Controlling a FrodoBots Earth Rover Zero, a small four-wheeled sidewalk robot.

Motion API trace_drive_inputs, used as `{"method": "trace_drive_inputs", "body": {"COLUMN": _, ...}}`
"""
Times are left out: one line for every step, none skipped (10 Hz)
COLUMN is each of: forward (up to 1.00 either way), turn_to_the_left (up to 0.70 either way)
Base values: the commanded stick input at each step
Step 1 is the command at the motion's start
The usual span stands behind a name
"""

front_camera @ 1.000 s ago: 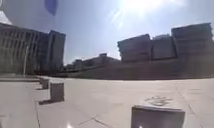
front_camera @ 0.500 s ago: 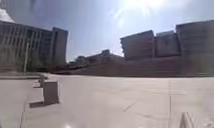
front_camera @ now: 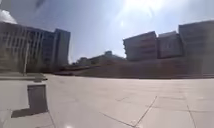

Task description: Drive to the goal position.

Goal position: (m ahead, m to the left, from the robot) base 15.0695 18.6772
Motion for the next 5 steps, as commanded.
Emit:
{"method": "trace_drive_inputs", "body": {"forward": 1.00, "turn_to_the_left": 0.07}}
{"method": "trace_drive_inputs", "body": {"forward": 1.00, "turn_to_the_left": 0.07}}
{"method": "trace_drive_inputs", "body": {"forward": 1.00, "turn_to_the_left": 0.07}}
{"method": "trace_drive_inputs", "body": {"forward": 1.00, "turn_to_the_left": 0.07}}
{"method": "trace_drive_inputs", "body": {"forward": 1.00, "turn_to_the_left": 0.07}}
